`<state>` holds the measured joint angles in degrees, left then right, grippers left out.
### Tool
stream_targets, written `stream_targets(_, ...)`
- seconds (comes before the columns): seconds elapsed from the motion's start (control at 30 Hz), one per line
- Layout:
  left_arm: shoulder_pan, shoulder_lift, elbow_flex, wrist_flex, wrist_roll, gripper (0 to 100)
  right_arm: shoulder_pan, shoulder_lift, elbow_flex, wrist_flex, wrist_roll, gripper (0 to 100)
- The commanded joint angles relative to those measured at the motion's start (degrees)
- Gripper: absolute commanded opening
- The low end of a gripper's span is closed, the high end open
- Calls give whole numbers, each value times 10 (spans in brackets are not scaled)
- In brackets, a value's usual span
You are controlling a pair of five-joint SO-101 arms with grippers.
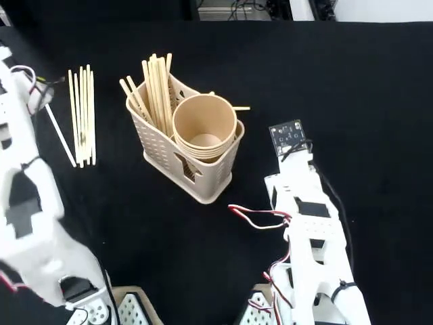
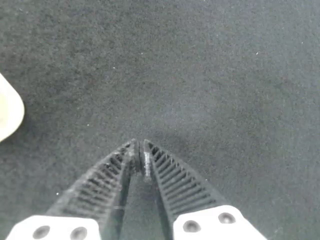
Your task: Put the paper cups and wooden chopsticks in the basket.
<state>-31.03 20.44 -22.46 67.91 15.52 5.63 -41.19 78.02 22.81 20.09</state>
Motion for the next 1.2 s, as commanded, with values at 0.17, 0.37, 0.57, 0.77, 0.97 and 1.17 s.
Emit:
stream_targets(0.17,0,354,-497,128,-21,272,-8,-14,-5,-11,4,15)
stream_targets(0.37,13,531,-729,133,-22,271,-8,-14,-5,-11,4,15)
stream_targets(0.57,-13,566,-697,116,31,202,-8,-14,-5,-11,4,15)
stream_targets(0.77,-19,562,-692,122,34,38,-8,-14,-5,-11,4,15)
stream_targets(0.97,-20,554,-731,201,32,30,-8,-14,-5,-11,4,15)
stream_targets(1.17,-19,482,-727,319,6,30,-8,-14,-5,-11,4,15)
